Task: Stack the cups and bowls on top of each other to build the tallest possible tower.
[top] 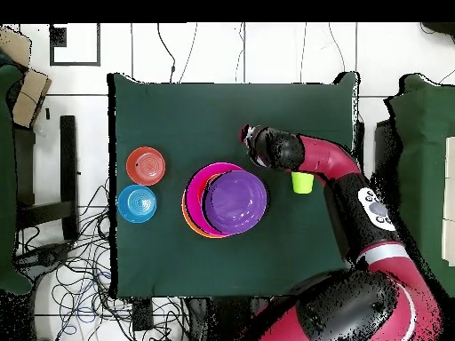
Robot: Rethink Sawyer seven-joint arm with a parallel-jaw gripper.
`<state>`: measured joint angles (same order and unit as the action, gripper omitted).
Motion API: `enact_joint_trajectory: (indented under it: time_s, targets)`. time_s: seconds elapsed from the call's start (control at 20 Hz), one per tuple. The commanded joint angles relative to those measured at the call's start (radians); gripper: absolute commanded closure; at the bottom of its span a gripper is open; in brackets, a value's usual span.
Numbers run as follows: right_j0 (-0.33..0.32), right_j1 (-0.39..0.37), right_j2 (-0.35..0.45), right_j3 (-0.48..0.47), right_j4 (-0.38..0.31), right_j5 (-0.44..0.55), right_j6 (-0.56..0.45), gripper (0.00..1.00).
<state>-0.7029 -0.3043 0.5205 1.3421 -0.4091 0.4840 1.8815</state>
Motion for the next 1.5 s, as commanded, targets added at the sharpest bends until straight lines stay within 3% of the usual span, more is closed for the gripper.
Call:
enact_joint_trajectory:
  time_s: [0.05, 0.5, 0.75, 0.85, 1.5]
  targets:
    - [0.005, 0.027, 0.045, -0.076, -0.034, 0.129, -0.189, 0.00]
    - [0.013, -0.001, 0.027, -0.025, -0.049, 0.083, -0.144, 0.00]
    - [-0.002, -0.043, 0.019, 0.071, -0.065, 0.030, -0.116, 0.00]
    - [0.002, -0.029, 0.025, 0.036, -0.060, 0.046, -0.128, 0.00]
    - [0.022, -0.011, 0.007, 0.033, -0.076, 0.008, -0.101, 0.00]
